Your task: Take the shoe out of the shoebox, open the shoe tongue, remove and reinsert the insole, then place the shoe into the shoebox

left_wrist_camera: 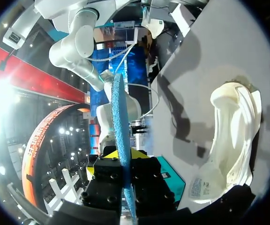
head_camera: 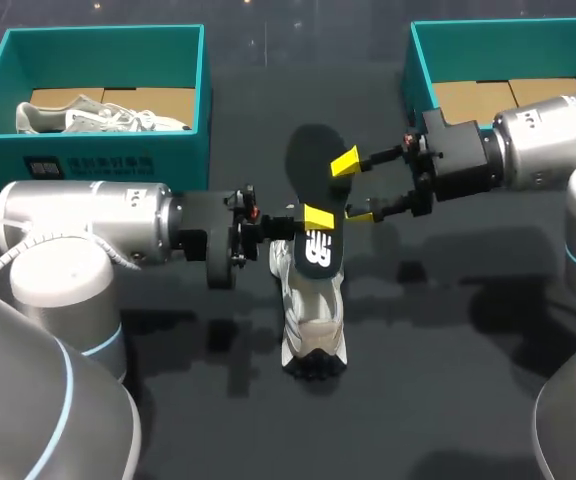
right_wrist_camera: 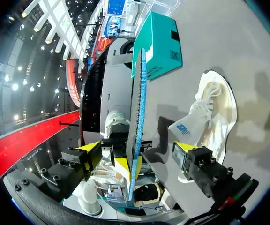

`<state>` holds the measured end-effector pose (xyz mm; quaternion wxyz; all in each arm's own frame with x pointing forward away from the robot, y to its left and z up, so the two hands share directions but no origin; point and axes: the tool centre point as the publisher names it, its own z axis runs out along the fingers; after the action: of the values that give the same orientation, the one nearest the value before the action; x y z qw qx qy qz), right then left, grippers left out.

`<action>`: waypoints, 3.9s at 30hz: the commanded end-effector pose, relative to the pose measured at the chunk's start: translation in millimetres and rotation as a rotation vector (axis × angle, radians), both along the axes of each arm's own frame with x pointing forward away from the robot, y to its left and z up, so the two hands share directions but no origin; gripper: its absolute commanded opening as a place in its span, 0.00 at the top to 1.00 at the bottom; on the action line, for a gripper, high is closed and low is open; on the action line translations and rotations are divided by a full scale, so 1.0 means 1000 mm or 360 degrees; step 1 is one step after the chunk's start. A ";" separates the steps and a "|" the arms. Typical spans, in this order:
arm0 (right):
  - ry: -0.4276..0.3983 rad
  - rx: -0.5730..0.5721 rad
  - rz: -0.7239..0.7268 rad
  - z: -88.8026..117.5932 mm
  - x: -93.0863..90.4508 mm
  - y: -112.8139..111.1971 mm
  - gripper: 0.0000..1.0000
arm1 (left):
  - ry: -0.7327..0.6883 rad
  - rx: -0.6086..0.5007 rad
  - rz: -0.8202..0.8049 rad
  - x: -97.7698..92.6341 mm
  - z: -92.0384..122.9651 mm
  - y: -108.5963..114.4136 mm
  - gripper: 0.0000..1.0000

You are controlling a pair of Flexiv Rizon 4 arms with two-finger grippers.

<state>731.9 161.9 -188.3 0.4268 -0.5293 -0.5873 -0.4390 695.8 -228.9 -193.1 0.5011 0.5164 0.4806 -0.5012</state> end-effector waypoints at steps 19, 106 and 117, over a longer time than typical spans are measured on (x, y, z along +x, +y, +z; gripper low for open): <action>-0.0018 0.0118 -0.0013 -0.013 -0.001 0.013 0.72 | -0.0014 0.0020 0.0084 0.006 -0.010 -0.018 1.00; -0.0040 0.0248 -0.0053 -0.029 -0.004 -0.003 1.00 | -0.0142 0.1255 0.0422 0.083 0.089 0.052 0.00; -0.0040 0.0248 -0.0053 -0.029 -0.004 -0.003 1.00 | -0.0023 0.1459 0.0333 0.096 0.098 0.038 0.00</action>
<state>728.7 157.5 -217.1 0.4528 -0.4975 -0.5479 -0.4973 777.0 -178.0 -101.1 0.3528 0.6113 0.6738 -0.2190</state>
